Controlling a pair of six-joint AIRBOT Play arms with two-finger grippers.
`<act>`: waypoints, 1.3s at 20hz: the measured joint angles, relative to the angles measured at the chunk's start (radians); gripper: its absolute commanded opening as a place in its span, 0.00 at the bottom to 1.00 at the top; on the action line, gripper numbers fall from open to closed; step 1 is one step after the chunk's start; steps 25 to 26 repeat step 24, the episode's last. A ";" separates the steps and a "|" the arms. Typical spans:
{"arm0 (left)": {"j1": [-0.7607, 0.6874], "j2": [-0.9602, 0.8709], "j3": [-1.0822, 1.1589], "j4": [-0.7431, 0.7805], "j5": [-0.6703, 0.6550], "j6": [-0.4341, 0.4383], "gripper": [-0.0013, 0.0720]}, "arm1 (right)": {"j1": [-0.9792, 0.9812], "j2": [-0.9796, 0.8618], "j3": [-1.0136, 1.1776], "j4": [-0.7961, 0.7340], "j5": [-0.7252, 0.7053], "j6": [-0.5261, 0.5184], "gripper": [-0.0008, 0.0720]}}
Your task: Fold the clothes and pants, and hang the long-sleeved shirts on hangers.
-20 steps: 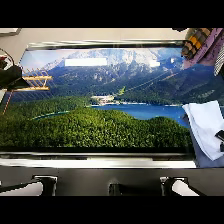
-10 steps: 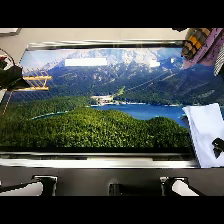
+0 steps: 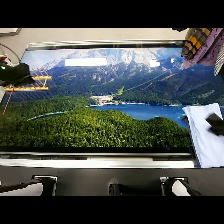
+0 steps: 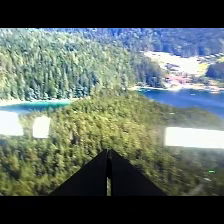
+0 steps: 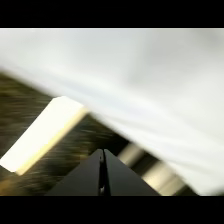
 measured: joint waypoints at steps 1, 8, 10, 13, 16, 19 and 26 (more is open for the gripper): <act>-0.030 0.007 -0.018 0.041 0.026 0.006 0.04 | 0.058 0.006 0.008 0.059 0.024 -0.038 0.05; -0.196 0.073 -0.228 0.138 0.163 0.083 0.04 | 0.548 0.019 0.029 0.177 0.111 -0.131 0.05; -0.212 0.080 -0.262 0.134 0.172 0.087 0.04 | 0.608 0.020 0.029 0.177 0.109 -0.132 0.06; -0.222 0.084 -0.285 0.130 0.164 0.077 0.04 | 0.649 0.020 0.030 0.156 0.091 -0.137 0.06; -0.225 0.084 -0.294 0.127 0.156 0.065 0.04 | 0.664 0.020 0.030 0.134 0.064 -0.139 0.06; -0.227 0.083 -0.298 0.125 0.151 0.059 0.04 | 0.669 0.020 0.030 0.122 0.059 -0.139 0.06; -0.227 0.083 -0.299 0.124 0.151 0.056 0.04 | 0.672 0.020 0.030 0.116 0.055 -0.139 0.06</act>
